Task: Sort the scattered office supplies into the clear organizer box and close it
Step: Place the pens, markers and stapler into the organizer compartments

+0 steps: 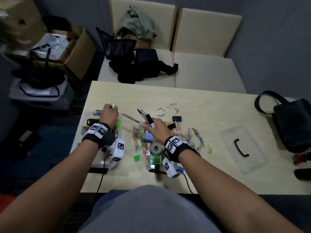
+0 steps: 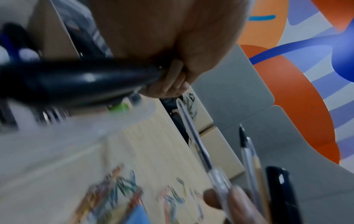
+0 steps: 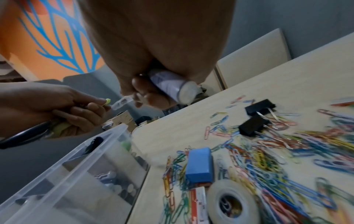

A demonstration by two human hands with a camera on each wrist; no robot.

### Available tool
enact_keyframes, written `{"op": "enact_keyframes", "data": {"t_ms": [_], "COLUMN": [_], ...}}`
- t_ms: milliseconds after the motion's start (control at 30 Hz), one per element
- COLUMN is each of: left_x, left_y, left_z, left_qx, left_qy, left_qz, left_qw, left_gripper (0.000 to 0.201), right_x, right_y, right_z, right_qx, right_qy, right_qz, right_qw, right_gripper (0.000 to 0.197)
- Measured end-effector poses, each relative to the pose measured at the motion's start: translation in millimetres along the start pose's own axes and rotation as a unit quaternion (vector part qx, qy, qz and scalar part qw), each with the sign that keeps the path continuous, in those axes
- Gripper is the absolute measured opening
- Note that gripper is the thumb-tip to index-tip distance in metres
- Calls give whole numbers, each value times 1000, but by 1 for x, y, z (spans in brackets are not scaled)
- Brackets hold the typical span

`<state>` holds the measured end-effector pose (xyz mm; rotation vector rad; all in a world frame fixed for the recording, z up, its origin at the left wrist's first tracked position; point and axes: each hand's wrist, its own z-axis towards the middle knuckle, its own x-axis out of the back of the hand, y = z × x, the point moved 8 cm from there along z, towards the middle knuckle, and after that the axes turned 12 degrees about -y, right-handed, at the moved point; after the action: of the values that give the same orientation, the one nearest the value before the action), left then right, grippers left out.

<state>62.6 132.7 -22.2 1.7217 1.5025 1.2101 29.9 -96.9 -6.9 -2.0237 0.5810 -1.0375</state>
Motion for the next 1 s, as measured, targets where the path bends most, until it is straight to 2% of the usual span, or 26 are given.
{"op": "enact_keyframes", "data": {"t_ms": [100,167,333,500,667,867,1000], "left_x": [55,80,112,125,122,126,121], "left_y": [-7,-12,-34,-53,-45,-42,-37], "left_z": [6,9,14,24,17,17,17], "left_qx": [15,14,37,53,13,-13,-26], "left_qy": [65,79,77,42,7,-10,-28], "left_qz": [97,105,63,40,7,-41,-57], "left_qw": [993,991,994,997,1000,999,998], "left_gripper": [24,27,26,22,14,17,18], "right_x": [-19,-30,-68,-104,-123,-135,-133], "right_y": [-18,-29,-60,-84,-100,-99,-100], "right_z": [17,26,45,57,66,72,70], "right_qx": [4,8,15,32,29,3,28], "right_qy": [-19,-32,-91,-136,-90,-56,-31], "right_qz": [-43,-71,-150,-288,-355,-377,-353], "right_qw": [999,997,984,947,930,924,935], "right_gripper": [36,38,37,37,31,15,31]}}
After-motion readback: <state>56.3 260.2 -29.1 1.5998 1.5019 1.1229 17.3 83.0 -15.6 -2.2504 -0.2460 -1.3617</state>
